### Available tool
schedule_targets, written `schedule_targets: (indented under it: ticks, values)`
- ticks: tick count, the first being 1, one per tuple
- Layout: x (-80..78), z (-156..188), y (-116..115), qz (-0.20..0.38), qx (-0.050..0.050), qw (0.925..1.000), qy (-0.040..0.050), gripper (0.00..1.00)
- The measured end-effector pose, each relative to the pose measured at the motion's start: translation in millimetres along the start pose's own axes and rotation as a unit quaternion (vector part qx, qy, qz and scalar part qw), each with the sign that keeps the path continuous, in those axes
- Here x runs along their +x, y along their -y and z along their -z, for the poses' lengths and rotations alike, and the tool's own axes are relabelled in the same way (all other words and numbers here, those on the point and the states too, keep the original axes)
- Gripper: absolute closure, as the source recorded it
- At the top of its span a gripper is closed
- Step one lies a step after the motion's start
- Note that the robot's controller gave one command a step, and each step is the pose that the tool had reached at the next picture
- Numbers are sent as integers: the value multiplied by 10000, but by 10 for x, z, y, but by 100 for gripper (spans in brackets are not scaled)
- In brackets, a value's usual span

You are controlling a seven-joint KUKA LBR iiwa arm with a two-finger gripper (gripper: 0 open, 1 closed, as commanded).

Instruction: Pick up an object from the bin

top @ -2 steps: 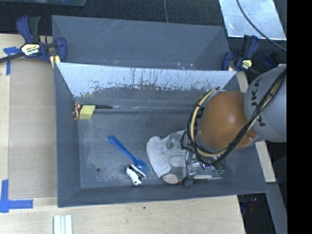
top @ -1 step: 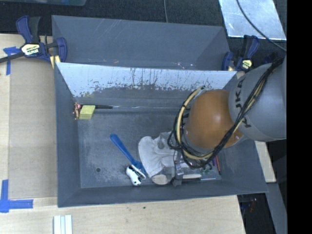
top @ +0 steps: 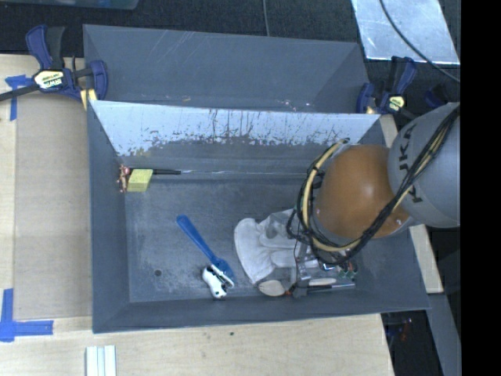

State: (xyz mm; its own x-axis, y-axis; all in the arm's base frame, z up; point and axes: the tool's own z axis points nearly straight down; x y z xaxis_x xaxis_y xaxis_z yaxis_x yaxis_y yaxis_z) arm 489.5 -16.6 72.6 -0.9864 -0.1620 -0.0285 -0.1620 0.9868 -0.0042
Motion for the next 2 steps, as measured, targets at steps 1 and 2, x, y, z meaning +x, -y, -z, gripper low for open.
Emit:
schedule_targets:
  ticks: [1, 2]
  values:
    - [41, 6, 50, -1424, -21, 9898, 35, 100]
    - [41, 6, 50, -1424, -21, 9898, 34, 100]
